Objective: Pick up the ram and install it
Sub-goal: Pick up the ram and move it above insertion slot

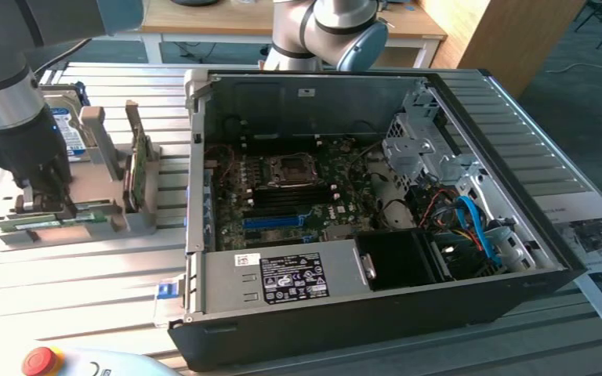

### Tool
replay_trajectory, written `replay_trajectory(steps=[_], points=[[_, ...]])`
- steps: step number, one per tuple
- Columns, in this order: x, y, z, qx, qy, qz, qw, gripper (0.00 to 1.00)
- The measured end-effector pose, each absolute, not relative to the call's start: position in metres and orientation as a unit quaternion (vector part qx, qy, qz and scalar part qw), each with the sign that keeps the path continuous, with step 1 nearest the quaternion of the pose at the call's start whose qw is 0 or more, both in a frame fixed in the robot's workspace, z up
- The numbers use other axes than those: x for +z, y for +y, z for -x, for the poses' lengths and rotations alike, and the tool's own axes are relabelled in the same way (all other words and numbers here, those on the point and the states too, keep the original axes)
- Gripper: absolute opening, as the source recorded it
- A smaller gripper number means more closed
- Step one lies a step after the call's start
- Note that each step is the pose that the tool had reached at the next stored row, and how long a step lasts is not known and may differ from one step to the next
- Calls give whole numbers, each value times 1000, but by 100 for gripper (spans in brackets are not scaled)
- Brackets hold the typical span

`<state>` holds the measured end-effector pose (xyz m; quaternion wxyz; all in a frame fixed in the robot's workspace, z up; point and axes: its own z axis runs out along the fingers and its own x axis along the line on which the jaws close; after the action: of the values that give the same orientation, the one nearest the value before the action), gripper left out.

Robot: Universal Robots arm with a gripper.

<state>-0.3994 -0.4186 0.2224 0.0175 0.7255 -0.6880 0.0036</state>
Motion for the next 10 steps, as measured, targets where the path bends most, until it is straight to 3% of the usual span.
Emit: replay_trajectory(steps=[10], points=[[250,-419,399,2,-688,-725,19,12]])
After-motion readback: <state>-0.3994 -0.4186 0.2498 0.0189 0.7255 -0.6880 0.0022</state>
